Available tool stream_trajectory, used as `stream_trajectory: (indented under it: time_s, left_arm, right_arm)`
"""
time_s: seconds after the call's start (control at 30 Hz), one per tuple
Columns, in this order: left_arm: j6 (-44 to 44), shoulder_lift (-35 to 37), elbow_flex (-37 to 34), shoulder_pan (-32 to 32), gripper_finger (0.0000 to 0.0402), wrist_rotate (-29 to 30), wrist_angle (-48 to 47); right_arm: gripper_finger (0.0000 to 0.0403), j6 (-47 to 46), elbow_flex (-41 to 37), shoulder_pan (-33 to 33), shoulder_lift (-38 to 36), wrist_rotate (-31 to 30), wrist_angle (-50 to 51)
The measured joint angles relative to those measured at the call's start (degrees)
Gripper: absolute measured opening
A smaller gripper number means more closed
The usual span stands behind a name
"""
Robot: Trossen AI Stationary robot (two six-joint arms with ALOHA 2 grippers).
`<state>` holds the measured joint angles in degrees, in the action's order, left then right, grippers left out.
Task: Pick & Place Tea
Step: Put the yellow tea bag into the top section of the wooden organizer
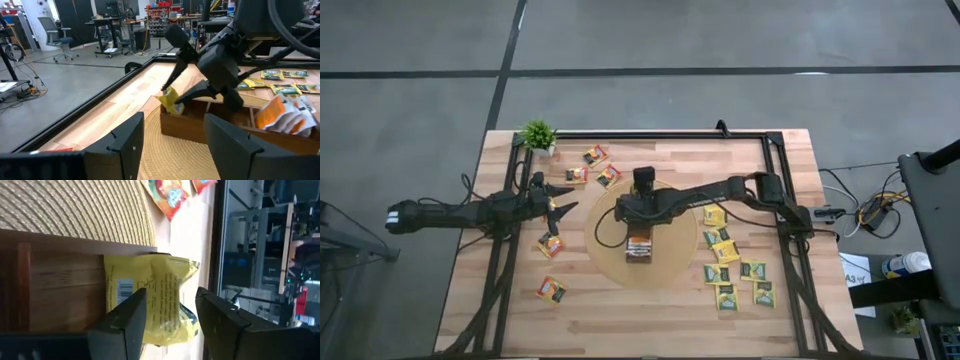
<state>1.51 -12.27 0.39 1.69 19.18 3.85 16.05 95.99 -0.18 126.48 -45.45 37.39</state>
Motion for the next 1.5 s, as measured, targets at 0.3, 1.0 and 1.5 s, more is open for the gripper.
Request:
stream_trajectory:
  time_s: [0.3, 1.0, 1.5]
  left_arm:
    - [0.01, 0.02, 0.01, 0.01, 0.0202, 0.0, -0.01]
    - [0.01, 0.02, 0.01, 0.07, 0.0202, 0.0, 0.01]
    - [0.01, 0.02, -0.01, 0.04, 0.0202, 0.0, 0.01]
  right_arm:
    - [0.0166, -2.36, -0.1, 1.12, -2.17, 0.46, -0.17]
    - [0.0166, 0.63, -26.11, -3.52, -27.65, 27.06, -27.39]
    - [0.0166, -3.33, -56.22, -13.97, -46.55, 74.47, -64.37]
